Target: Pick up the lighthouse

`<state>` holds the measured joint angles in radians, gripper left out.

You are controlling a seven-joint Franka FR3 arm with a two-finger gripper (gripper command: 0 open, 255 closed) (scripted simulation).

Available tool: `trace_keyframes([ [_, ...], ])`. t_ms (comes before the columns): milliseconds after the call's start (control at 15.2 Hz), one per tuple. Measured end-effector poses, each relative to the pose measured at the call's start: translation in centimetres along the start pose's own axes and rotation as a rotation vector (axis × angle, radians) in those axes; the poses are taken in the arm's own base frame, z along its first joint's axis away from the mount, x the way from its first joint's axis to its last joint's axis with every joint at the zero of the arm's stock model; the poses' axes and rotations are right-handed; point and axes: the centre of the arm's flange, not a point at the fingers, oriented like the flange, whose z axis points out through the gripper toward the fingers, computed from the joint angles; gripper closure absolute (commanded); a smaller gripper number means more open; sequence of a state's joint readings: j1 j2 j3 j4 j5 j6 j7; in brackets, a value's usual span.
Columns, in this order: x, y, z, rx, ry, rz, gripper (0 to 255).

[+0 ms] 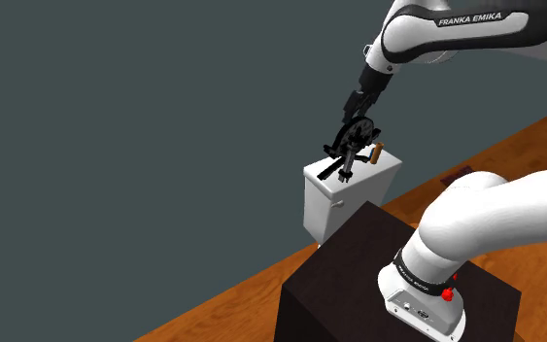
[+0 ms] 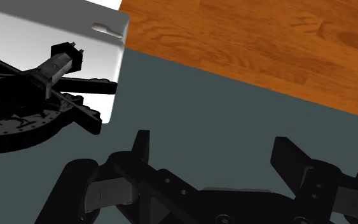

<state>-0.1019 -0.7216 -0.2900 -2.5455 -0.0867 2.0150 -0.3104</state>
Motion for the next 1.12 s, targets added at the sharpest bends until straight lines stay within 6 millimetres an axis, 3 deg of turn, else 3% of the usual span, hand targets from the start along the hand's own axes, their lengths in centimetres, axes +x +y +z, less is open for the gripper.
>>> trace_keyframes([
  [264,0.6,4.5,2.5,0.017,0.027,0.013,0],
  [1122,-0.3,19.4,13.1,0.073,0.109,0.057,0],
])
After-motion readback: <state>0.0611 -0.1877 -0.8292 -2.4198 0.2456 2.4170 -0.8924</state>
